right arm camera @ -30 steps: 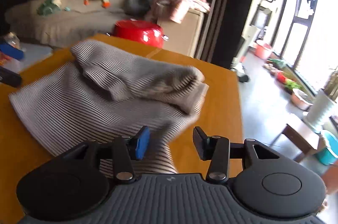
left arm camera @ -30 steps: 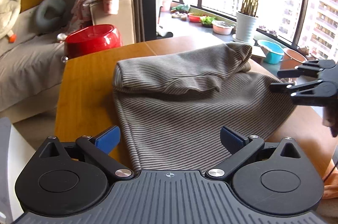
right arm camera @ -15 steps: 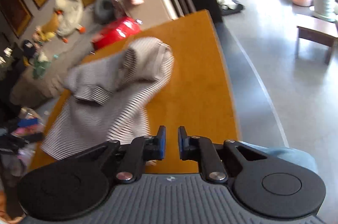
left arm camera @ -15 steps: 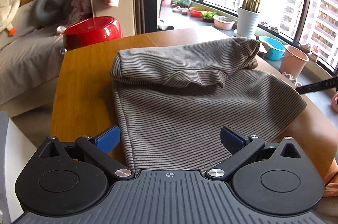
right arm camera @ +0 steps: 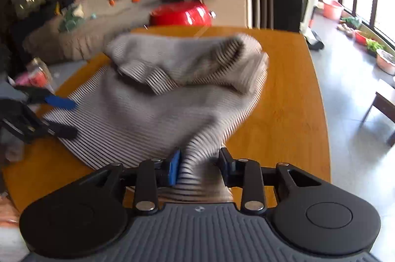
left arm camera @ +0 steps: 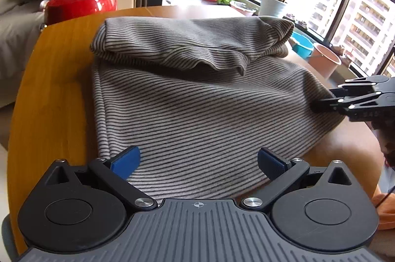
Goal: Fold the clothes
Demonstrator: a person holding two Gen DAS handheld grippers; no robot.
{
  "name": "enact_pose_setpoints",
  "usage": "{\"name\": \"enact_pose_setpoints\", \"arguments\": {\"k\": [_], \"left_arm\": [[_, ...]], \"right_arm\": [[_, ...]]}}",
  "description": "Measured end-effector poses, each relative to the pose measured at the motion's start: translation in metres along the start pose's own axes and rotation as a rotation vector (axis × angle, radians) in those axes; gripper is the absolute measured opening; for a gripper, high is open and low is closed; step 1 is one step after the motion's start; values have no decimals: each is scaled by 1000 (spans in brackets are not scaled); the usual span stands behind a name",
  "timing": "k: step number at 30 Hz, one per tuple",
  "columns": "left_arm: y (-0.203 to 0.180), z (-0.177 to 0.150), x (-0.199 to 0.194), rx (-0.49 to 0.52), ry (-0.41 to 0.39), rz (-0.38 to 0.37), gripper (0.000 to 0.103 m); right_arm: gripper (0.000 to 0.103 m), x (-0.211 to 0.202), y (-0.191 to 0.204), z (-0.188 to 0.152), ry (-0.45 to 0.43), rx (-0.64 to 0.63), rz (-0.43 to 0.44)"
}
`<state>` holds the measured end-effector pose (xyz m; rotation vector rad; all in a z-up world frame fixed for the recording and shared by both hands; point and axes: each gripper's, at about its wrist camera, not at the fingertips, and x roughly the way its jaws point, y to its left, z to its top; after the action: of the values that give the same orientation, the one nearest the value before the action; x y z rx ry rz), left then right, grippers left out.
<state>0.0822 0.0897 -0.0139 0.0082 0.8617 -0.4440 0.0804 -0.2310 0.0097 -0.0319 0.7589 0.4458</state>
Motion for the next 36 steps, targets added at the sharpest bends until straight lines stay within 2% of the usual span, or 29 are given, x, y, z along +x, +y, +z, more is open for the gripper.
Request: {"name": "enact_pose_setpoints", "arguments": {"k": [1,3,5,6,9,11,13,16,17,18,19,20,21,22,24,26,30,36], "left_arm": [[5,6,-6,-18,-14,-9,103],[18,23,-15,-51,-59,-7,103],[33,48,-18,-79,-132,25,103],[42,60,-11,-111,-142,32,103],[73,93,20,-247,-139,47,103],[88,101,37,-348,-126,50,103],[96,103,47,-401,-112,10,102],[103,104,59,-402,-59,0,90],[104,105,63,-396,-55,4,89],[105,108,67,-389,-56,8,88],[106,111,69,-386,-60,7,79],[106,115,72,-384,-63,4,65],[106,119,76,-382,-65,9,63],[105,125,82,-366,-73,24,59],[102,140,92,-325,-99,58,43],[101,154,90,-326,-132,60,29],[84,161,49,-264,-210,6,26],[50,120,-4,-234,-228,-39,26]], "right_arm": [[51,3,-5,-3,20,-3,-27],[54,2,-15,-2,47,17,-53],[54,-11,-23,14,-10,39,-31],[56,-16,-26,28,-50,54,-26],[69,-8,-46,70,-133,159,31],[69,12,-55,94,-146,224,21],[68,33,-60,107,-117,259,13],[68,57,-56,109,-36,233,46],[68,64,-54,107,-11,228,48],[66,72,-52,106,2,226,44],[53,78,-50,105,-4,214,43],[42,82,-47,105,-8,191,50],[28,88,-45,107,-17,172,52],[26,95,-43,110,-26,153,53],[22,109,-38,118,-49,88,20],[20,124,-39,132,-81,50,-27],[19,105,-53,154,-153,123,28],[19,41,-53,132,-207,154,147]]}}
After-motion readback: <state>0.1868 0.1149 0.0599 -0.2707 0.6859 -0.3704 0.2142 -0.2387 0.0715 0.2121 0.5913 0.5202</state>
